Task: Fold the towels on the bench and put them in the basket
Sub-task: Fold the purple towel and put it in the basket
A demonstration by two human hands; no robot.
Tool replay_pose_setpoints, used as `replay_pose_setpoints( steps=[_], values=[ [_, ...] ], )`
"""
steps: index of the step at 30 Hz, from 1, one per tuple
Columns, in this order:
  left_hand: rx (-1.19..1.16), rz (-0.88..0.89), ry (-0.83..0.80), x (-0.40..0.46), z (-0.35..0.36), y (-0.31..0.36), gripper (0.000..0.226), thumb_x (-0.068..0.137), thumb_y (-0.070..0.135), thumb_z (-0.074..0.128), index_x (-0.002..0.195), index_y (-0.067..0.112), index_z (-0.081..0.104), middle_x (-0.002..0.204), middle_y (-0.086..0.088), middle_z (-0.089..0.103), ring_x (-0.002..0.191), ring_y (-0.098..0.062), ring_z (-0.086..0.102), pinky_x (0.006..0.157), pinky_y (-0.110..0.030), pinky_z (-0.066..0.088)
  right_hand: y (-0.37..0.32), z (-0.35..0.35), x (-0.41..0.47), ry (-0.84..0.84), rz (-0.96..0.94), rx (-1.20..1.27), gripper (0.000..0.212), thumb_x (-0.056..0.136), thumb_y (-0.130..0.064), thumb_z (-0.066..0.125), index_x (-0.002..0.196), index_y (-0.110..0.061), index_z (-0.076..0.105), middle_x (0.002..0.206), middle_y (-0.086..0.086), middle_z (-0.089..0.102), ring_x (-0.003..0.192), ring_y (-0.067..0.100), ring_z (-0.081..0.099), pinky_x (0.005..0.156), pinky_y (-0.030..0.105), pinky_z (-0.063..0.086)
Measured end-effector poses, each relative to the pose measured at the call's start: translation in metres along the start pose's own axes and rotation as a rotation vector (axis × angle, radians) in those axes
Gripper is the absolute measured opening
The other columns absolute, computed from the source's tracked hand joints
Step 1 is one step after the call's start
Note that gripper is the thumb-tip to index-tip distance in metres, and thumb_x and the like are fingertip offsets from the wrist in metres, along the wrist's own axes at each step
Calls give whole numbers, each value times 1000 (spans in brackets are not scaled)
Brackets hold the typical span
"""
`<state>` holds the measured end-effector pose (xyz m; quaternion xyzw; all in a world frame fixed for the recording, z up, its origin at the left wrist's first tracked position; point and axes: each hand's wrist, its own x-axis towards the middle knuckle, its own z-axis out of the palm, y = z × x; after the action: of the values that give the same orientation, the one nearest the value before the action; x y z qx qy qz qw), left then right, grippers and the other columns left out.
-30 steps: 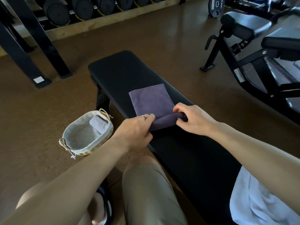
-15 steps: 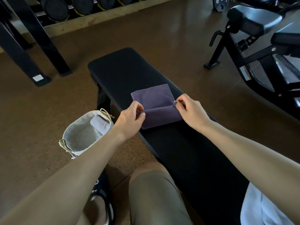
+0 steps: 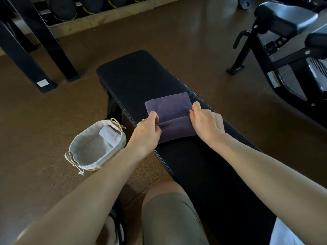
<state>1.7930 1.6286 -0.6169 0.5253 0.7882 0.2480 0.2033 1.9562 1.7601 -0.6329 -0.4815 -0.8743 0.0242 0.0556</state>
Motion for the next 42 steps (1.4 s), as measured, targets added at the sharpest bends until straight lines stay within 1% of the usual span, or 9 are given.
replay_pose_setpoints(
  steps=[5, 10, 15, 18, 23, 28, 33, 37, 42],
  values=[
    [408, 71, 66, -2, 2, 8, 25, 99, 16, 48, 120, 22, 35, 120, -11, 44, 85, -27, 59, 66, -34, 45, -3, -4, -1, 102, -56, -49, 32, 104, -20, 55, 133, -11, 48, 125, 16, 61, 100, 31, 68, 81, 39, 54],
    [636, 510, 93, -5, 10, 12, 44, 91, 12, 66, 131, 20, 48, 124, -9, 48, 106, -26, 53, 91, -38, 49, -1, -7, -2, 228, -491, -43, 42, 70, 1, 79, 104, -7, 57, 101, 16, 56, 78, 30, 63, 69, 42, 53],
    [568, 494, 61, -6, 8, 10, 36, 98, 12, 56, 134, 17, 51, 127, -7, 52, 113, -24, 54, 91, -35, 51, 18, -2, -19, 190, -631, 22, 20, 94, -19, 62, 113, -13, 65, 111, 7, 61, 90, 23, 59, 79, 39, 53],
    [493, 499, 51, -7, 4, 9, 29, 98, 25, 53, 125, 17, 55, 123, -5, 55, 111, -22, 57, 88, -35, 54, 29, -11, -24, 103, -658, 21, 35, 95, -37, 58, 123, -18, 63, 122, 2, 61, 108, 20, 57, 94, 37, 49],
    [516, 498, 21, -10, 6, 2, 46, 89, 40, 63, 128, 19, 50, 129, -3, 52, 117, -22, 53, 90, -34, 53, 36, -17, -21, -45, -606, 31, 60, 84, -38, 70, 140, -21, 55, 139, -1, 54, 128, 21, 51, 111, 40, 42],
    [513, 484, 24, -5, 1, 0, 44, 81, 24, 67, 121, 20, 48, 120, -2, 52, 109, -22, 55, 78, -31, 48, 31, -28, -9, -111, -516, 226, 50, 82, -30, 69, 132, -25, 62, 125, -7, 63, 114, 12, 60, 102, 37, 50],
    [222, 306, 9, 8, -14, -4, 33, 87, 26, 64, 113, 27, 44, 106, 7, 54, 92, -15, 55, 73, -31, 42, 24, -26, 12, -175, -225, 536, 33, 94, -15, 66, 127, -18, 67, 118, 1, 69, 108, 14, 66, 97, 40, 55],
    [-44, 167, 28, 20, -22, -12, 23, 91, 21, 63, 110, 24, 50, 98, 3, 60, 88, -15, 58, 74, -30, 48, 19, -20, 27, -180, 23, 733, 24, 95, -24, 65, 118, -17, 69, 109, 5, 71, 100, 22, 66, 93, 38, 53],
    [-207, 15, 62, 31, -18, -25, 12, 100, 25, 57, 111, 25, 54, 100, 5, 62, 92, -8, 60, 73, -27, 51, 10, -15, 41, -151, 110, 749, 28, 99, -41, 62, 114, -18, 63, 100, -4, 65, 90, 12, 60, 73, 25, 46]
  ],
)
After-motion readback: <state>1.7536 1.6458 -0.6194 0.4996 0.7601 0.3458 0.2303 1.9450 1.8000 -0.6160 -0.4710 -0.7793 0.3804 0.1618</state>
